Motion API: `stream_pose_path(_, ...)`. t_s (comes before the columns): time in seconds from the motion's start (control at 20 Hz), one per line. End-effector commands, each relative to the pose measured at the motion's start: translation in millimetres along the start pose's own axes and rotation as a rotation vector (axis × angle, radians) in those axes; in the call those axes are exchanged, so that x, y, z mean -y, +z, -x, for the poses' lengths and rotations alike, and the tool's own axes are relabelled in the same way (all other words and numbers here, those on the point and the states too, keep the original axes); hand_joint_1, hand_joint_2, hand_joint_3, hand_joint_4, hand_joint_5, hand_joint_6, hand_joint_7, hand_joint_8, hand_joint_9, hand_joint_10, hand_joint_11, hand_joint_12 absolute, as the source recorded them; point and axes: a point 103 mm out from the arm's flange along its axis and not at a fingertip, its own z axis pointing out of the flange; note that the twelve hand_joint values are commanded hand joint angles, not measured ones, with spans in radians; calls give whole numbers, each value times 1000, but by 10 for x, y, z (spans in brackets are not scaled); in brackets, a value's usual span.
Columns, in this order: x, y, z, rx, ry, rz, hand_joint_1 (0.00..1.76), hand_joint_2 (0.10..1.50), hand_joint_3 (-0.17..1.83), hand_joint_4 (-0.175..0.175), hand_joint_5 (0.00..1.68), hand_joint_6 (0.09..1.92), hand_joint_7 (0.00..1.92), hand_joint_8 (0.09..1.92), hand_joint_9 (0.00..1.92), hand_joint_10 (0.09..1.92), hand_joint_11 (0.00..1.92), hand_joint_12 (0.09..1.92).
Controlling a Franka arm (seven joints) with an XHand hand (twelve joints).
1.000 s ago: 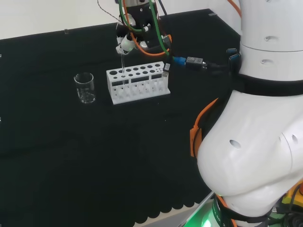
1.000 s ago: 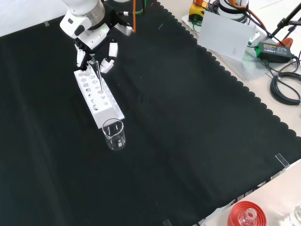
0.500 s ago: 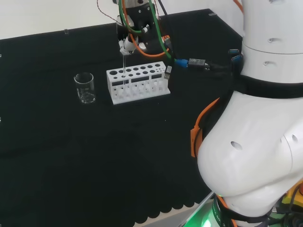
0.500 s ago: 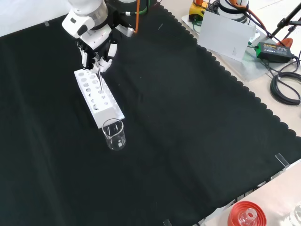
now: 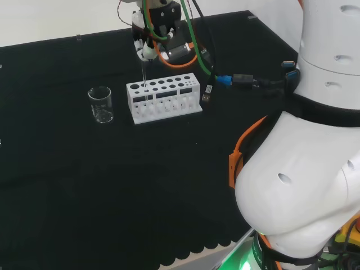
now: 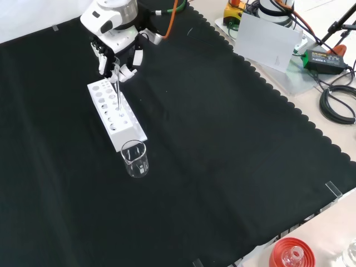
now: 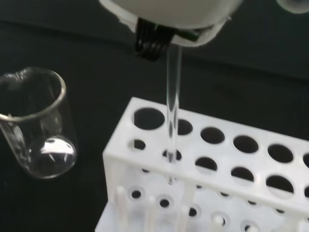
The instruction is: Take the glass rod from the white test tube rack.
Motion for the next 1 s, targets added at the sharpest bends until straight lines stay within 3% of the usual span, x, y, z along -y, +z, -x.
stream_pose_path(0.05, 19, -140, -103, 30, -2, 16, 1205, 655, 767, -175, 1146, 923, 1557, 714, 1727, 486, 1648, 705)
stream_pose_path(0.15, 42, -191, -107, 47, -4, 10, 1204, 650, 764, -175, 1165, 897, 1592, 676, 1743, 481, 1658, 696)
stream_pose_path(0.25, 70, -235, -105, 61, 12, 8, 1279, 652, 732, -175, 1128, 805, 1431, 760, 1747, 474, 1653, 694)
stream_pose_path(0.5, 170, -377, -110, 65, -6, 25, 1217, 624, 777, -175, 1204, 831, 1616, 685, 1799, 462, 1677, 699)
stream_pose_path(0.65, 230, -423, -156, 43, -13, 49, 1217, 609, 796, -175, 1220, 820, 1639, 668, 1818, 453, 1689, 700)
stream_pose_path(0.75, 278, -473, -115, 63, 17, 45, 1217, 603, 803, -175, 1225, 816, 1647, 664, 1825, 449, 1693, 700)
stream_pose_path(1.0, 404, -609, -119, 63, 4, 54, 1218, 598, 810, -175, 1230, 811, 1655, 659, 1836, 444, 1699, 701)
